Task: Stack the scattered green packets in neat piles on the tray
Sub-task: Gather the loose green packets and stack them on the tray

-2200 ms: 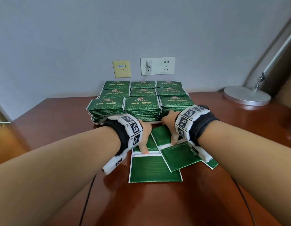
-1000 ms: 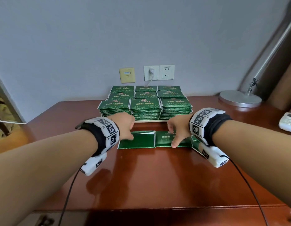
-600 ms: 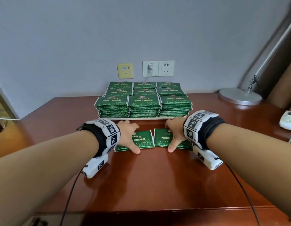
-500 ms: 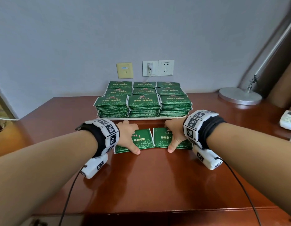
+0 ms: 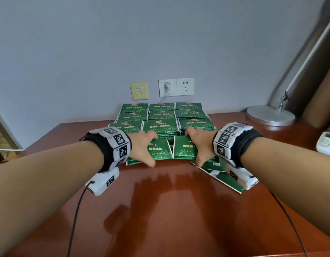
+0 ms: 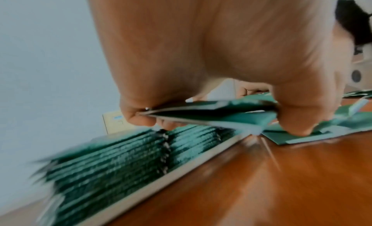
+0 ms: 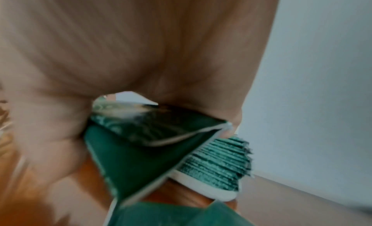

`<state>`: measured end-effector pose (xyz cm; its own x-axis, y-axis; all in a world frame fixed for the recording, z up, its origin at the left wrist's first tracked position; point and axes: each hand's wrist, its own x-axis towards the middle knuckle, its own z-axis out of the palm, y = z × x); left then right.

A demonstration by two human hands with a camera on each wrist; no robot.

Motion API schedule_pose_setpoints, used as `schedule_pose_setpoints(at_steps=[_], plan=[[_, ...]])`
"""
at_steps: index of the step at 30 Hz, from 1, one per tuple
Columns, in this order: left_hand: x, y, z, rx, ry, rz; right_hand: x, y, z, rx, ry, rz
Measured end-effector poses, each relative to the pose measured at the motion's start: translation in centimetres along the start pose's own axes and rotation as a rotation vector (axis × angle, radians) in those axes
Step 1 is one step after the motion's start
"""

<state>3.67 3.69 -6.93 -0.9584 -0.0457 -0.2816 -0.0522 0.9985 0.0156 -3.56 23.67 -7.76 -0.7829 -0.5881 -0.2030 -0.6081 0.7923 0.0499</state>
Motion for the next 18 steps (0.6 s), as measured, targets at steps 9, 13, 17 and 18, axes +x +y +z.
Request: schedule_pose_setpoints(at_steps=[9,13,17,18], plan=[[5.9,-0.3,-6.5,0.022,0.169,-0.002,3.4,4.2,-3.4,-0.068,0.131,0.034],[9.8,-1.0,-8.7,0.043,0.165,-0.023,5.6,5.9,-4.6,-0.080,0.127,0.078],[13.6,-1.4,-9.8,0.090,0.137,-0.039,7.7,6.6,-4.7,-0.098,0.088,0.099],[14.5,-1.5,-9.9,0.099,0.121,-0.040,8.2,6.6,-4.7,-0.101,0.086,0.097]])
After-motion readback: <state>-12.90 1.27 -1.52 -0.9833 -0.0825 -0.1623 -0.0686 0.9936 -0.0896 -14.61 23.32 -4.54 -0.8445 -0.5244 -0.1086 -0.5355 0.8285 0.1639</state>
